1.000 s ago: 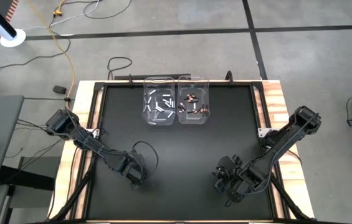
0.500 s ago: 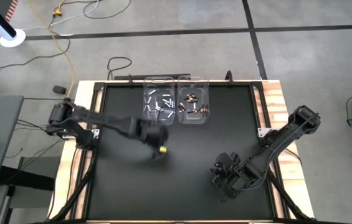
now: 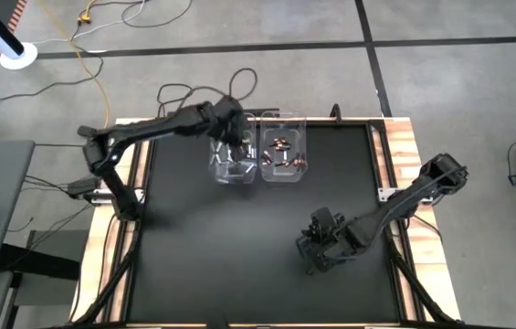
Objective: Sort batteries
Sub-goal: Put the white battery into the left transparent bin, then return to Home Position
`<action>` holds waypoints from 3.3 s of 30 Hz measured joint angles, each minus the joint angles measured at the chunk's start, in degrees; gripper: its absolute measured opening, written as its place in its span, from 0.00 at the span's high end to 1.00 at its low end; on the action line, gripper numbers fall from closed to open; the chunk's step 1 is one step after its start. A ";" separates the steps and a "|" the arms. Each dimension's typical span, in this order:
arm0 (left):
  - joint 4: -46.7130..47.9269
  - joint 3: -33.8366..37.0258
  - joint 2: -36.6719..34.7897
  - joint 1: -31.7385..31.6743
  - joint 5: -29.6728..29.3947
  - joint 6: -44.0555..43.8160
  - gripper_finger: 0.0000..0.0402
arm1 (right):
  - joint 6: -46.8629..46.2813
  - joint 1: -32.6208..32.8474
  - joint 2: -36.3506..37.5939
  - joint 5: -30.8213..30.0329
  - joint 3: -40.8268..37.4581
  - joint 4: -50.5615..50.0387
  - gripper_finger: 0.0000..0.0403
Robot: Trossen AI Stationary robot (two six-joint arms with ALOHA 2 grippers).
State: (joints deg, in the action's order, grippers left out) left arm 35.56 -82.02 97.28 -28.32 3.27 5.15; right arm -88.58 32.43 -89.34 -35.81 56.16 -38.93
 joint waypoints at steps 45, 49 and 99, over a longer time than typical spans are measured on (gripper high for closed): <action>-0.61 0.02 14.50 -7.65 2.03 -1.21 0.71 | -1.41 -8.06 0.00 0.00 0.00 2.81 0.59; -0.60 0.02 14.50 -7.54 2.05 -4.30 0.71 | -1.41 -7.73 0.00 0.00 0.00 2.94 0.59; -19.17 27.33 -13.02 31.82 -15.83 -32.22 0.71 | 27.59 -2.22 0.00 0.02 0.00 -0.69 0.59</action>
State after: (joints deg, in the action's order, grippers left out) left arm 16.39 -54.69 84.27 3.50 -12.55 -27.07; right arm -60.99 30.22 -89.34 -35.79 56.16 -39.63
